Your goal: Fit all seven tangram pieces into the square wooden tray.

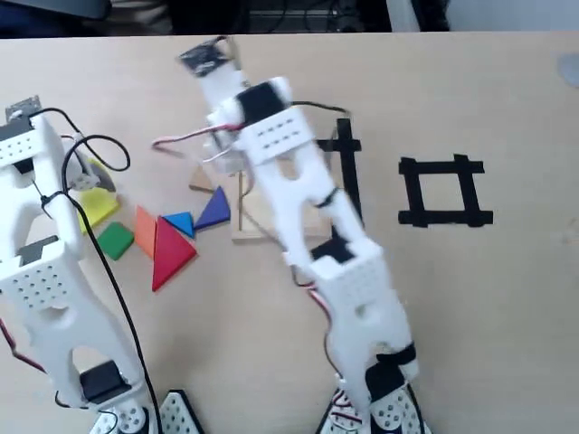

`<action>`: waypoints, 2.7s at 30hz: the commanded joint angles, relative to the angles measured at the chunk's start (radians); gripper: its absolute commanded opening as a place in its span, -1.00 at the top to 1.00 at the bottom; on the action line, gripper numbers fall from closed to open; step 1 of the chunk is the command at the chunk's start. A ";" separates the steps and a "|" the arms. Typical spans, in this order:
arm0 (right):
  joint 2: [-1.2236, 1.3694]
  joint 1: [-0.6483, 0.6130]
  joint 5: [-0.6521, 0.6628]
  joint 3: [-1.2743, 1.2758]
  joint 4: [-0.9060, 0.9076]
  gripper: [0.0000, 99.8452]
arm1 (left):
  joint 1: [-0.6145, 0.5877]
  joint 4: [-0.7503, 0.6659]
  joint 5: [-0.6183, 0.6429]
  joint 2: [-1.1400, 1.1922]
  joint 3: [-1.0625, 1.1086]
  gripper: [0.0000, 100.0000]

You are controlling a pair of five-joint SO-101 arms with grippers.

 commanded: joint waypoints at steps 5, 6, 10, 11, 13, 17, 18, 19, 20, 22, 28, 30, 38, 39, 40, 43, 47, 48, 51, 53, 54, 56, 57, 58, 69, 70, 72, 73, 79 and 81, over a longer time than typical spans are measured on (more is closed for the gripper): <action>-0.329 0.091 0.021 0.294 -0.005 0.57 | 0.025 -0.049 0.071 -0.057 -0.007 0.42; -0.351 0.089 0.021 0.328 -0.018 0.57 | 0.030 -0.054 0.072 -0.057 -0.007 0.42; -0.412 0.086 0.023 0.456 -0.094 0.57 | 0.031 -0.052 0.071 -0.057 -0.008 0.42; -0.420 0.086 0.023 0.489 -0.114 0.57 | 0.035 -0.054 0.071 -0.057 -0.007 0.42; -0.435 0.087 0.025 0.549 -0.153 0.57 | 0.038 -0.055 0.071 -0.049 -0.005 0.42; -0.455 0.087 0.025 0.624 -0.184 0.57 | 0.036 -0.049 0.069 0.012 -0.045 0.42; -0.461 0.087 0.028 0.634 -0.184 0.57 | 0.031 -0.048 0.066 0.031 -0.058 0.42; -0.466 0.087 0.041 0.645 -0.183 0.57 | 0.030 -0.048 0.044 0.051 -0.070 0.42; -0.472 0.087 0.055 0.657 -0.183 0.57 | 0.028 -0.046 0.012 0.071 -0.085 0.42; -0.481 0.089 0.066 0.671 -0.184 0.57 | 0.031 -0.034 -0.058 0.101 -0.108 0.42; -0.479 0.133 0.064 0.674 -0.212 0.57 | 0.025 0.026 -0.152 0.155 -0.262 0.42; -0.478 0.143 0.064 0.677 -0.212 0.57 | 0.025 0.066 -0.219 0.157 -0.326 0.42; -0.486 0.141 0.061 0.809 -0.310 0.57 | 0.048 0.199 -0.608 0.158 -0.526 0.42; -0.486 0.141 0.061 0.829 -0.322 0.57 | 0.048 0.218 -0.644 0.158 -0.529 0.41; -0.486 0.141 0.060 0.848 -0.336 0.57 | 0.048 0.236 -0.677 0.158 -0.530 0.41; -0.486 0.140 0.058 0.894 -0.374 0.57 | 0.048 0.287 -0.767 0.158 -0.530 0.32; -0.486 0.140 0.058 0.944 -0.413 0.57 | 0.042 0.292 -0.798 0.164 -0.526 0.28; -0.486 0.140 0.058 0.955 -0.420 0.57 | 0.044 0.290 -0.798 0.175 -0.526 0.27; -0.486 0.138 0.057 0.992 -0.450 0.57 | 0.061 0.288 -0.779 0.224 -0.535 0.28; -0.486 0.137 0.057 1.017 -0.476 0.57 | 0.065 0.279 -0.758 0.259 -0.536 0.28; -0.486 0.135 0.057 1.027 -0.491 0.57 | 0.065 0.261 -0.750 0.273 -0.536 0.28; -0.486 0.135 0.057 1.049 -0.514 0.57 | 0.059 0.233 -0.735 0.298 -0.536 0.28; -0.486 0.135 0.057 1.055 -0.523 0.57 | 0.058 0.226 -0.730 0.308 -0.536 0.28; -0.486 0.135 0.057 1.059 -0.529 0.57 | 0.058 0.224 -0.724 0.316 -0.536 0.28; -0.479 0.135 0.057 1.063 -0.534 0.57 | 0.047 0.258 -0.690 0.330 -0.568 0.28; -0.479 0.135 0.057 1.061 -0.534 0.57 | 0.047 0.270 -0.690 0.330 -0.568 0.28; -0.479 0.135 0.057 1.059 -0.534 0.57 | 0.045 0.293 -0.690 0.330 -0.572 0.28; -0.481 0.135 0.057 1.059 -0.534 0.57 | 0.045 0.299 -0.690 0.330 -0.572 0.28; -0.486 0.135 0.057 1.063 -0.534 0.57 | 0.042 0.304 -0.660 0.322 -0.572 0.28; -0.486 0.135 0.057 1.063 -0.534 0.57 | 0.042 0.302 -0.646 0.322 -0.572 0.28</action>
